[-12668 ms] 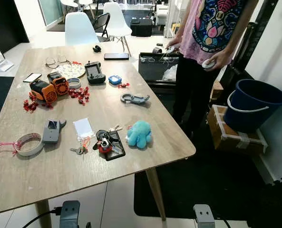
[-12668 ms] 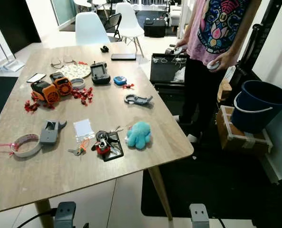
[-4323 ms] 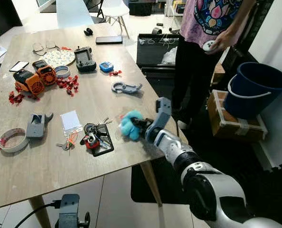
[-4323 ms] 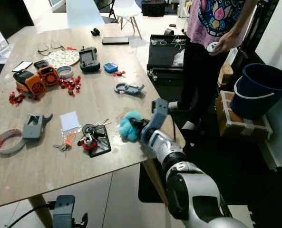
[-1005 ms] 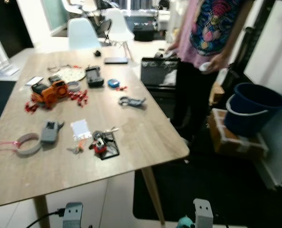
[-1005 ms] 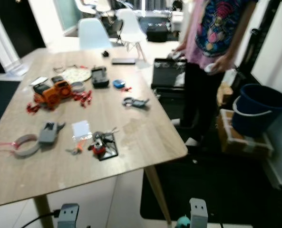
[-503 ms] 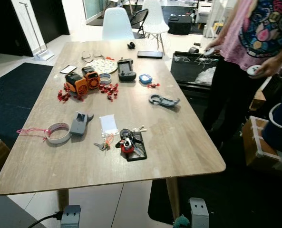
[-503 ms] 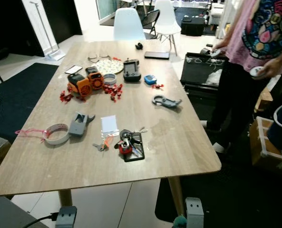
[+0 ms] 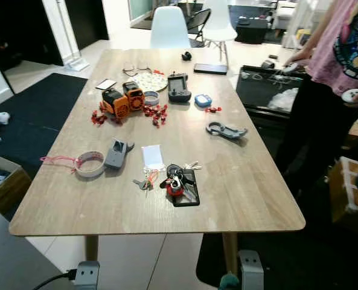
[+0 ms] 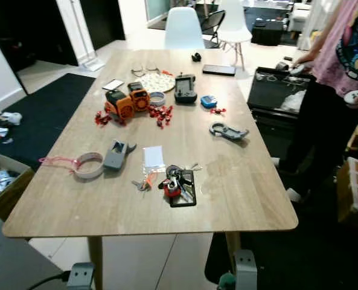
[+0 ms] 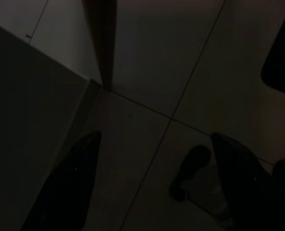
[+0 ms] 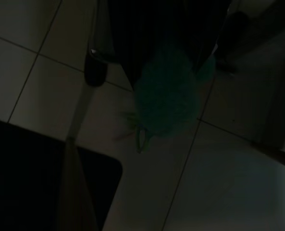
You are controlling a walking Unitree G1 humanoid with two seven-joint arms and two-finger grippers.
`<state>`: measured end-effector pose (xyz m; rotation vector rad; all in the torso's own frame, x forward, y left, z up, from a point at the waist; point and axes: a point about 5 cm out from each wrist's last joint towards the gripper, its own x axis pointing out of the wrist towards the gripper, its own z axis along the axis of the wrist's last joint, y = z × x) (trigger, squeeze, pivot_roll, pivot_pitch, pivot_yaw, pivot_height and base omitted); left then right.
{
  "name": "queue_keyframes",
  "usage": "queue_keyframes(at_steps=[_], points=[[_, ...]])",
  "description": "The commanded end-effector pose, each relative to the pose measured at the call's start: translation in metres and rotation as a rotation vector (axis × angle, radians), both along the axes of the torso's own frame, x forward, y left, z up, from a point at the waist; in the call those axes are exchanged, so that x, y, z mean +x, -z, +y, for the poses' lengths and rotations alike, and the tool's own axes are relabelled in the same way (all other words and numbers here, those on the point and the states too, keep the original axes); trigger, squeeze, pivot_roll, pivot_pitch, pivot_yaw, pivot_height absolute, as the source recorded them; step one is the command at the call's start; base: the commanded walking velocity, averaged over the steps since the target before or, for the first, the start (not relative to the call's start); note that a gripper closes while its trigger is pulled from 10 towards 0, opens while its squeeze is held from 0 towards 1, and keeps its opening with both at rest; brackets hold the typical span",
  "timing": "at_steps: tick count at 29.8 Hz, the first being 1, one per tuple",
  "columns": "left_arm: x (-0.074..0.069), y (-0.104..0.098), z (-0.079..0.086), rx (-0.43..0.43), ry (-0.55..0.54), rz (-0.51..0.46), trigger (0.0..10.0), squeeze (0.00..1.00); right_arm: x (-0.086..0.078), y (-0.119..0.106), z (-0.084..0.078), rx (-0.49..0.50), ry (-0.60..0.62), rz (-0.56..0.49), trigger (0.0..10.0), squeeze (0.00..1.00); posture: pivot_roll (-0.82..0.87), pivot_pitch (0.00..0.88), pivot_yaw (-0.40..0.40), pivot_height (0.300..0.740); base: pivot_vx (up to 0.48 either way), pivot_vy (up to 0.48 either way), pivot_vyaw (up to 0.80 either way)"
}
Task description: Hang keys on a hook
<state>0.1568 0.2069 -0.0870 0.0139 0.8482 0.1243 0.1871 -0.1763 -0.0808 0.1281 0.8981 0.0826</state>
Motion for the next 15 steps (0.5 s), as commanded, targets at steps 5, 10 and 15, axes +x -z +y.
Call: queue_keyframes(at_steps=[5,10,15], points=[[-0.0056,0.0017,0.0037,0.005,-0.005,0.015,10.0,0.0,-0.0016,0.001,0.0016,-0.001,-0.013,0.009,10.0,0.0,0.07,0.027,-0.022,0.74,0.0,0.0,0.8],[-0.0057,0.0016,0.004,0.005,-0.006,0.014,10.0,0.0,-0.0015,0.001,0.0017,0.0,-0.013,0.009,10.0,0.0,0.07,0.027,-0.022,0.74,0.0,0.0,0.8],[-0.0054,0.0011,0.0052,0.006,-0.007,0.008,10.0,0.0,-0.0009,0.0007,0.0021,0.002,-0.013,0.007,10.0,0.0,0.07,0.028,-0.023,0.74,0.0,0.0,0.8]])
